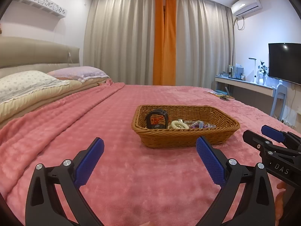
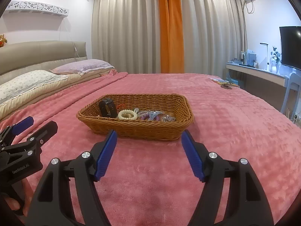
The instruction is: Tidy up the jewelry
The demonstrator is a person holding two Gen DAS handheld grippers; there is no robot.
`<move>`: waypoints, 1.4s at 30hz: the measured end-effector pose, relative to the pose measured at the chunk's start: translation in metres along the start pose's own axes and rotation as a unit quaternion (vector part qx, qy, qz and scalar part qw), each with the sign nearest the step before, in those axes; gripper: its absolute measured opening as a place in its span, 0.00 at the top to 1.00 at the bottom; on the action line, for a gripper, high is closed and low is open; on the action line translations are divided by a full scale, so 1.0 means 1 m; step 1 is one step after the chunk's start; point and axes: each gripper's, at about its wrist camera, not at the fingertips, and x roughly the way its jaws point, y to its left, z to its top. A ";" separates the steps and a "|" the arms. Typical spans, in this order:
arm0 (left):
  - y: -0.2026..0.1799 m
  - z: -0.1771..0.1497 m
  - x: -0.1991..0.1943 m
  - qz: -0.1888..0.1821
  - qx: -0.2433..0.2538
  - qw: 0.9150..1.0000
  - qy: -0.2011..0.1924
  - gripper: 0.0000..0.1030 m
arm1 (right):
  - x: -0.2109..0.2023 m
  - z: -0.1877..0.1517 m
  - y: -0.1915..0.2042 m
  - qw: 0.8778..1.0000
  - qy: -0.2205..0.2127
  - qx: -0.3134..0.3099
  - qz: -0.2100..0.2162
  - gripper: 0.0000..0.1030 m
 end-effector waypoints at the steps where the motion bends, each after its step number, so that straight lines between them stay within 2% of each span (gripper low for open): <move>1: -0.001 0.000 0.000 0.001 0.001 1.000 -0.001 0.08 | 0.000 0.000 0.000 1.000 0.000 0.000 0.000 0.33; 4: -0.002 -0.001 0.002 0.001 0.003 1.000 0.001 0.07 | 0.001 0.000 -0.001 1.000 0.000 0.002 0.000 0.30; 25: 0.004 -0.002 0.002 -0.002 -0.010 1.000 0.005 0.07 | 0.002 -0.002 -0.001 1.000 0.005 0.005 0.003 0.28; 29: 0.005 -0.002 0.002 -0.002 -0.012 1.000 0.007 0.07 | 0.001 -0.001 -0.001 1.000 0.004 0.007 0.002 0.23; 42: 0.006 -0.002 0.003 -0.002 -0.011 1.000 0.009 0.07 | 0.001 -0.001 -0.001 1.000 0.005 0.008 0.000 0.21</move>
